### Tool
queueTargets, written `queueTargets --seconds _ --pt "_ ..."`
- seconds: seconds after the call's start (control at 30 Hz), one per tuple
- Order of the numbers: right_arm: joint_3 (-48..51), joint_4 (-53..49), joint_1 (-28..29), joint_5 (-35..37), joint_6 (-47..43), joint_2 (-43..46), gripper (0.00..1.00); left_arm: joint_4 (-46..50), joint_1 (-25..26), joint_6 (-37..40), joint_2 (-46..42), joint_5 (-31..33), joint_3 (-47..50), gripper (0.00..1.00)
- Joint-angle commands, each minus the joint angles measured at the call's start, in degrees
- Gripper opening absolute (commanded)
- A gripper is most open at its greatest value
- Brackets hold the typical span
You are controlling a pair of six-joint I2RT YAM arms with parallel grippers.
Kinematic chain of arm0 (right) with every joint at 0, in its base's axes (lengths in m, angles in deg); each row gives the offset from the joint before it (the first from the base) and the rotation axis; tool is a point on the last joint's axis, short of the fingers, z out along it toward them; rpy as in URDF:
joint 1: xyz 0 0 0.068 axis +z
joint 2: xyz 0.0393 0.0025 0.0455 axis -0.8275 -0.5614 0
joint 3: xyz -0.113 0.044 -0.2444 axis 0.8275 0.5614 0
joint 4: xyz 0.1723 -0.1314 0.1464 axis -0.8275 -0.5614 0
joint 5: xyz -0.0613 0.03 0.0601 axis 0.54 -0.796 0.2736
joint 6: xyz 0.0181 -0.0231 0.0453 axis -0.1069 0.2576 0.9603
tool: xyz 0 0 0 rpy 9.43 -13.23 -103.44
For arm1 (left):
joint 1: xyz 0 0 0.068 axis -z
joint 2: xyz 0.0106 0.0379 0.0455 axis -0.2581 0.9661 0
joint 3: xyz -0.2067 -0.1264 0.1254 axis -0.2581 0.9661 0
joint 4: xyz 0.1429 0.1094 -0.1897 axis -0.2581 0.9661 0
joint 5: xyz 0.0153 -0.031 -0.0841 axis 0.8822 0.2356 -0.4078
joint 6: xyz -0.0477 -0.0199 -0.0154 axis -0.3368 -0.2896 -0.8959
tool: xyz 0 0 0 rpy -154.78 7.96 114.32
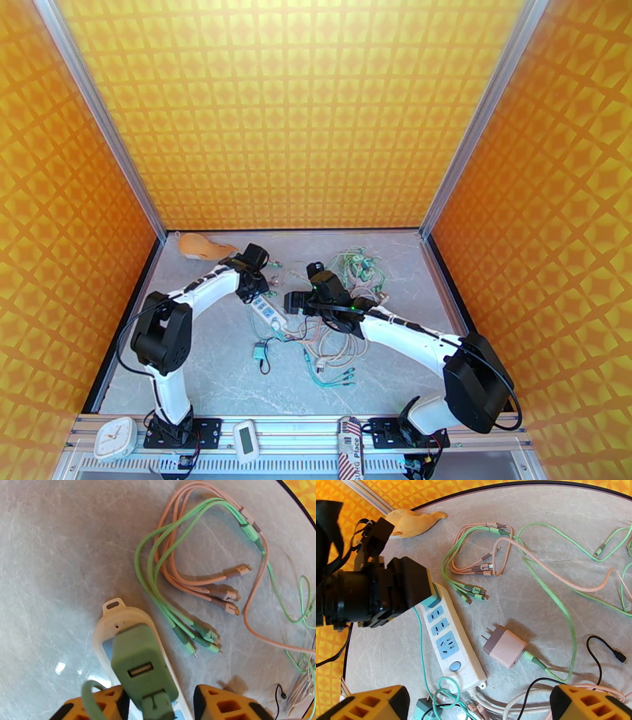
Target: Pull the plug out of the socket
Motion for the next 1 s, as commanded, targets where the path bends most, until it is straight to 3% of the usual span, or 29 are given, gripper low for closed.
queueTargets --seconds 0.0,0.3,0.43,0.7,0.97 --pt "0.52 0.30 -0.03 -0.80 0.04 0.36 0.99 1.38 -0.41 -0.82 1.91 2.32 -2.94 0.48" --pt "-0.35 0.91 0.33 -2.68 -0.25 -1.52 0.98 3.79 -1.01 1.39 5.18 4.91 -6.23 0.38" --pt "-1.47 1.76 0.68 -4.79 -0.60 -3.28 0.98 4.10 -1.17 2.46 4.33 5.06 -5.00 0.24" --pt "-5.64 3.89 1.56 -10.14 0.00 -10.21 0.98 6.17 -1.11 5.90 0.13 5.05 -0.38 0.25" --pt "-10.83 9.14 2.18 -18.78 2.71 -19.77 0.63 7.11 -0.93 7.24 -4.48 3.18 3.73 0.26"
